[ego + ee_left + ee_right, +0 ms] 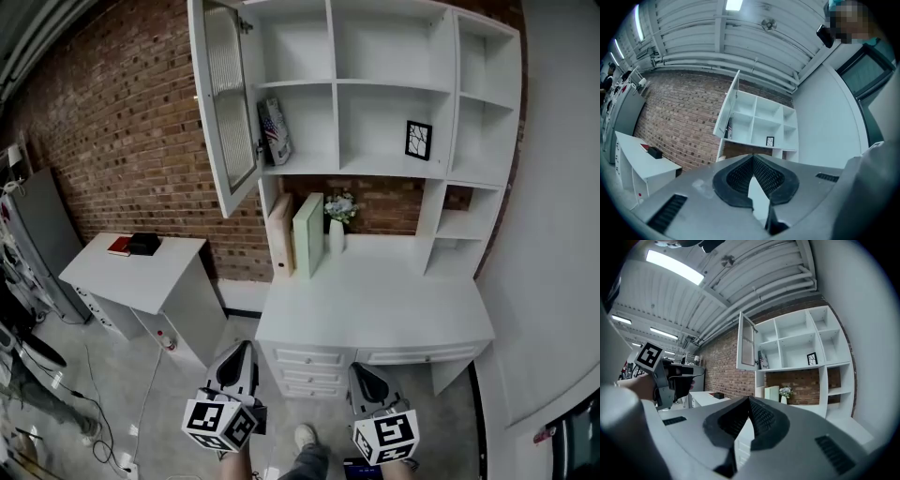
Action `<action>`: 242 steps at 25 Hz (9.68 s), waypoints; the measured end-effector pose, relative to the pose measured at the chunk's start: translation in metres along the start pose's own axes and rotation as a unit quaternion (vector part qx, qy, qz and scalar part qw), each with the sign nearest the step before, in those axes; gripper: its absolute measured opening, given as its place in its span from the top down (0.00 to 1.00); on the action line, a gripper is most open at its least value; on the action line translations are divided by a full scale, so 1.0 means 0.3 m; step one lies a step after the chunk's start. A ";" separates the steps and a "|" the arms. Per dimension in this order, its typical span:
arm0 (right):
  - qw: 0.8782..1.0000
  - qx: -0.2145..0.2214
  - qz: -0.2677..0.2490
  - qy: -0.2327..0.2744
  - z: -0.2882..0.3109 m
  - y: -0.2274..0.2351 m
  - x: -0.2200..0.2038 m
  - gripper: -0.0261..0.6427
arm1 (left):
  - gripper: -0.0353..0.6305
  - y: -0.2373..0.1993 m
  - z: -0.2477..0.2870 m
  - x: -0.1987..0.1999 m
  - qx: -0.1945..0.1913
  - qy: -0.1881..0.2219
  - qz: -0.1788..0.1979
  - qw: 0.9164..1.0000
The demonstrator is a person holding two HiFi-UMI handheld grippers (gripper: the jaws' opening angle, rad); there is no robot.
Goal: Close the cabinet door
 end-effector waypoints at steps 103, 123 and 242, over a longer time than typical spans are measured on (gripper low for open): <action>0.999 0.038 -0.022 -0.001 1.130 0.277 0.051 0.96 | 0.83 -0.511 1.113 0.094 0.044 0.104 0.103 0.988; 1.000 0.017 0.001 -0.007 1.102 0.357 0.030 0.96 | 0.75 -0.351 1.183 0.055 -0.021 0.084 0.124 0.988; 0.996 -0.074 0.040 -0.043 1.446 0.998 -0.023 0.96 | 0.93 -0.193 1.959 -0.081 -0.118 0.067 0.059 0.989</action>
Point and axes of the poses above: the fingertips, and each gripper's own axes: z forward along the fingers, y to its right, x out of its top, the point moved 2 cm from there along -z, backward along the fingers
